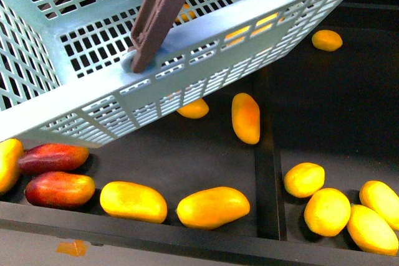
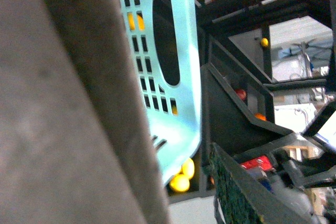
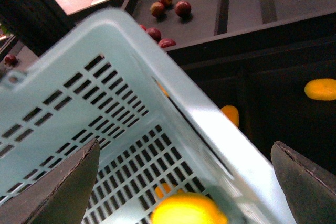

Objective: Pick lemon and mango into basket

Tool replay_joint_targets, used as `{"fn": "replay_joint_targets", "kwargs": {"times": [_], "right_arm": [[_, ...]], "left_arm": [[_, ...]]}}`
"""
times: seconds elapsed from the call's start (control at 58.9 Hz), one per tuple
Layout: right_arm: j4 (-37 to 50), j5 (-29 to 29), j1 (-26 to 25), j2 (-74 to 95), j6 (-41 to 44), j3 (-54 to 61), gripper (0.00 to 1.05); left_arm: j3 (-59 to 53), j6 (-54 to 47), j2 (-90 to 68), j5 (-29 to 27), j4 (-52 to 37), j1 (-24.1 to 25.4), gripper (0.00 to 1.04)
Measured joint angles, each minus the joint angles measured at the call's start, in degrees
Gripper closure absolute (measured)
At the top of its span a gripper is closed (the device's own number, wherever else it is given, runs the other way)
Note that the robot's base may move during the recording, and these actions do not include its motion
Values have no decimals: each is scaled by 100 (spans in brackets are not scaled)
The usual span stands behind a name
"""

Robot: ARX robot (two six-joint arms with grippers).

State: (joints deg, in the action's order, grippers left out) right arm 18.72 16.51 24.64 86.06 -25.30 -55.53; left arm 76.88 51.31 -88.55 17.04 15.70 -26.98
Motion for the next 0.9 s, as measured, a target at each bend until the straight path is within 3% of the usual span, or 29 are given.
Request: {"fn": "replay_joint_targets", "kwargs": {"times": [0.475, 0.509, 0.56, 0.645, 0.9], "right_arm": [[-358, 299, -1095, -1591, 63, 1373, 9], [-81, 92, -1123, -1593, 304, 1469, 12], [1023, -422, -1228, -1685, 1091, 1974, 23], [1729, -621, -1355, -1963, 1834, 2562, 37], [2063, -925, -1729, -2763, 2396, 3729, 79]], "left_arm": [[0, -7, 0, -9, 0, 7, 76], [0, -11, 0, -7, 0, -4, 76], [2, 7, 0, 39, 0, -4, 76], [0, 9, 0, 0, 0, 2, 76], [2, 0, 0, -15, 0, 7, 76]]}}
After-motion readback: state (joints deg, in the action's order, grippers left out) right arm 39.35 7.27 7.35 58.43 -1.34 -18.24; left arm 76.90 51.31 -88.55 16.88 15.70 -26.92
